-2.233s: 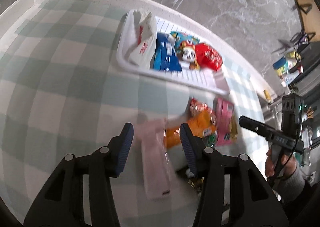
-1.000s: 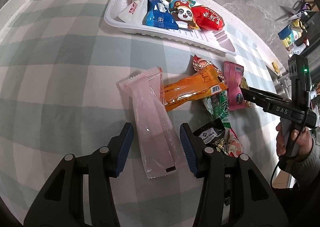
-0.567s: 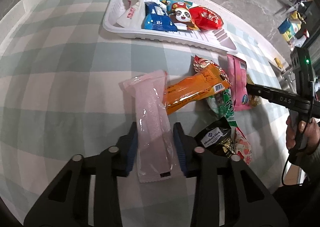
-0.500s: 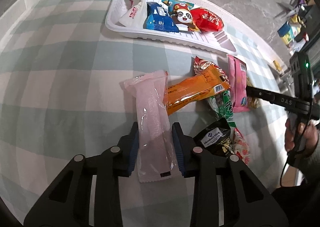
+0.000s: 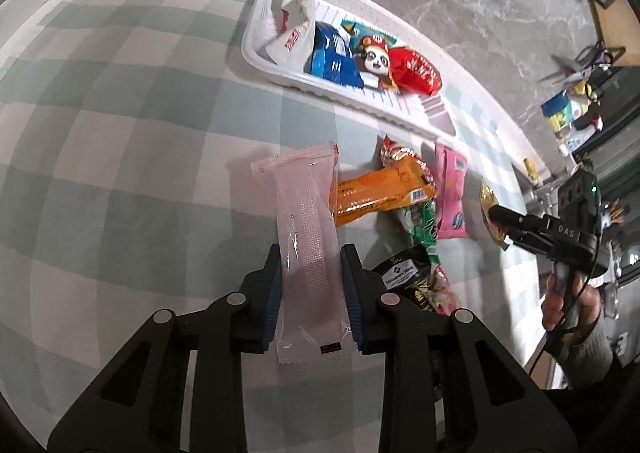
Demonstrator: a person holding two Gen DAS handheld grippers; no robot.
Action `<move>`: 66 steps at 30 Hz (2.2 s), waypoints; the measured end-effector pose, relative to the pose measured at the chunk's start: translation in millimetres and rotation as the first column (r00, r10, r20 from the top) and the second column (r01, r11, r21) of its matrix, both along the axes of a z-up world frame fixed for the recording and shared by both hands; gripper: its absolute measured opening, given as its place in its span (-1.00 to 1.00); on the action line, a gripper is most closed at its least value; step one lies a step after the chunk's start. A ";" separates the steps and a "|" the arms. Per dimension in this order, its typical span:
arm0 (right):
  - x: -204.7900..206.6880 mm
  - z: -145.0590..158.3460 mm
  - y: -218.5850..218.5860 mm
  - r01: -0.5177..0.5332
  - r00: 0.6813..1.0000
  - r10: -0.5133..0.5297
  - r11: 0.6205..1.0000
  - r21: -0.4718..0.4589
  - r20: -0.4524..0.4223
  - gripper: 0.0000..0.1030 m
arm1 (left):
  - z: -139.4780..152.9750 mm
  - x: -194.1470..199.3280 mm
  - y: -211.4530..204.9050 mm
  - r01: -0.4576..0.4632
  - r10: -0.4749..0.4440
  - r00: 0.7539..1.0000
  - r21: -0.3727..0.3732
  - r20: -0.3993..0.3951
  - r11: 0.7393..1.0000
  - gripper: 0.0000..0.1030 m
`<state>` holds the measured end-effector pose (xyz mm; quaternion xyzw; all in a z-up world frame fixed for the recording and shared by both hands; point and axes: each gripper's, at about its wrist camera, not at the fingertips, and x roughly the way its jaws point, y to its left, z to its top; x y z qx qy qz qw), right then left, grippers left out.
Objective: Organize snacks
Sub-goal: 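Grasp the pink packet with left tool while right tool grasps gold packet, then lower pink packet into tray and open left tool while right tool releases gold packet there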
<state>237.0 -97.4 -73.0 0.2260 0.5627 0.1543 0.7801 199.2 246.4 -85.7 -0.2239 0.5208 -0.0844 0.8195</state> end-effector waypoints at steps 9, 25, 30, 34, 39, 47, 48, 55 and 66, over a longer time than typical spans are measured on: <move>7.5 14.2 -6.9 0.043 0.999 -0.044 0.992 0.122 0.004 -0.35 | 18.1 6.6 11.9 -0.022 0.024 0.999 -0.047 0.032 0.999 -0.50; 45.5 24.7 14.1 0.004 1.000 -0.008 0.986 0.168 0.022 -0.35 | 35.7 52.7 22.9 -0.010 0.013 0.997 -0.039 0.078 0.999 -0.50; 64.3 27.5 26.6 -0.030 0.999 0.025 0.985 0.169 0.032 -0.35 | 41.3 75.6 25.7 0.001 0.000 0.996 -0.019 0.094 1.000 -0.50; 81.9 30.3 38.9 -0.060 0.998 0.053 0.985 0.161 0.047 -0.35 | 45.5 95.8 26.1 0.022 -0.022 0.994 0.009 0.105 1.000 -0.50; 101.3 31.8 52.0 -0.091 0.995 0.082 0.984 0.152 0.059 -0.35 | 47.6 117.6 27.1 0.038 -0.041 0.993 0.031 0.111 0.999 -0.50; 130.1 26.4 71.1 -0.134 0.990 0.127 0.981 0.141 0.059 -0.35 | 46.7 156.6 31.8 0.060 -0.068 0.991 0.080 0.113 0.995 -0.50; 133.1 25.9 73.4 -0.139 0.990 0.132 0.980 0.140 0.059 -0.35 | 46.2 161.6 33.0 0.062 -0.071 0.991 0.084 0.112 0.995 -0.50; 149.7 19.6 86.5 -0.159 0.987 0.153 0.980 0.122 0.055 -0.35 | 36.2 201.4 38.9 0.081 -0.092 0.991 0.114 0.093 0.990 -0.50; 164.5 4.8 94.0 -0.162 0.987 0.160 0.983 0.082 0.029 -0.35 | 8.9 247.0 52.5 0.079 -0.085 0.995 0.122 0.051 0.989 -0.49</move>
